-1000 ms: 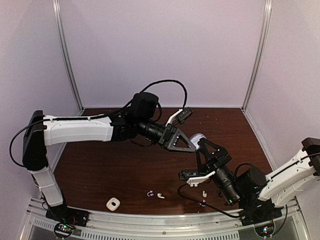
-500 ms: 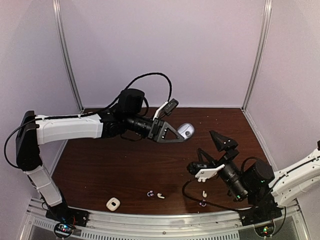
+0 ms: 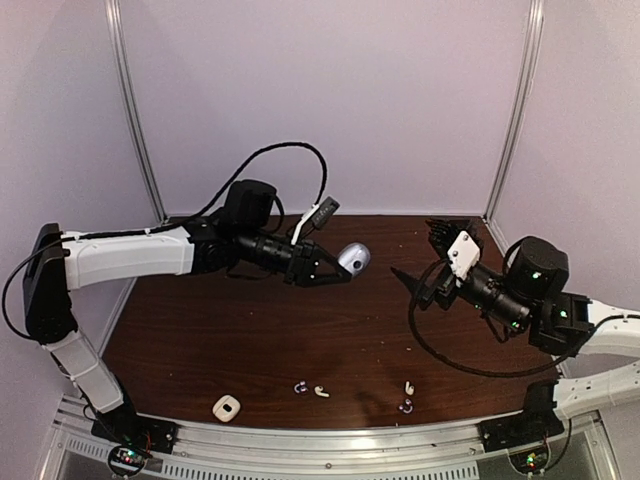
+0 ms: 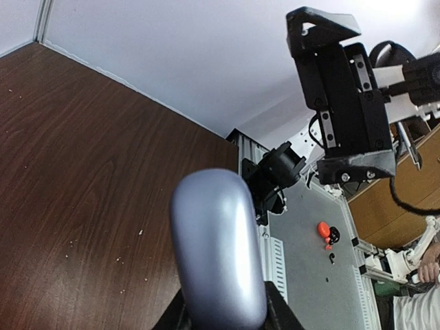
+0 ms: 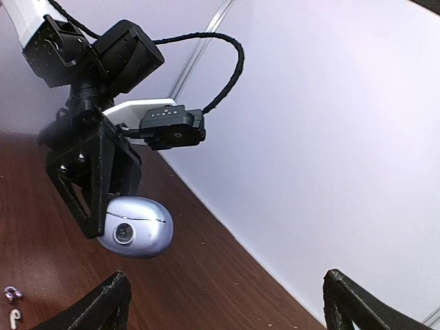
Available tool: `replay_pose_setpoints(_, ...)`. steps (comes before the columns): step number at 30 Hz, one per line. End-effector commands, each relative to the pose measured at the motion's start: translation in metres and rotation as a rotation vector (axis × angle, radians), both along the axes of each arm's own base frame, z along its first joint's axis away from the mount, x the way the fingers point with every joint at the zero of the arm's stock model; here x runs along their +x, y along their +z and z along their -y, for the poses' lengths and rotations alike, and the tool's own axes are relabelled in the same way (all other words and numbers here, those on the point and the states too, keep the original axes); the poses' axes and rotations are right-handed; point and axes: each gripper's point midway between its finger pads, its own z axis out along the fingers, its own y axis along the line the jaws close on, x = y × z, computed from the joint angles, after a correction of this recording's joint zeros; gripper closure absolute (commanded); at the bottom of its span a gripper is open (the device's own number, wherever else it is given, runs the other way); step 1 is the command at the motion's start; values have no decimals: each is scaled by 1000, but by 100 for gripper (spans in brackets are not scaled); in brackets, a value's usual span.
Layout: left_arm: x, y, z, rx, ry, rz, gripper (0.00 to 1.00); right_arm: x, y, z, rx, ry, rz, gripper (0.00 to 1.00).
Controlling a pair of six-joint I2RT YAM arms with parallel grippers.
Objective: Insert the wireless bluetooth earbuds into the charging case
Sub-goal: Pass from the left arm to the right
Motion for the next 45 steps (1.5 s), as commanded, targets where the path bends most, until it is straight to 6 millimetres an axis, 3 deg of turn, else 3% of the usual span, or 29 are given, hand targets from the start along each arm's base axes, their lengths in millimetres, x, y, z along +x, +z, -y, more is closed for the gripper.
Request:
replay_pose_setpoints(1, -6, 12, -10, -23, -37, 148, 99, -32, -26, -27, 101, 318, -343, 3)
replay_pose_setpoints(7, -29, 18, -16, -62, -151, 230, 99, -58, -28, -33, 239, 627, -604, 8)
replay_pose_setpoints(12, -54, 13, -7, -39, -231, 315, 99, -54, -28, -28, 344, 731, -731, 14)
replay_pose_setpoints(17, -59, 12, 1, -35, -252, 313, 99, -55, -38, -34, 325, 755, -779, 24)
replay_pose_setpoints(29, -67, 2, 26, -10, -296, 321, 100, -62, -53, -36, 257, 729, -772, 34)
replay_pose_setpoints(45, -74, 2, 39, -13, -318, 329, 100, -70, -59, -43, 210, 714, -774, 52)
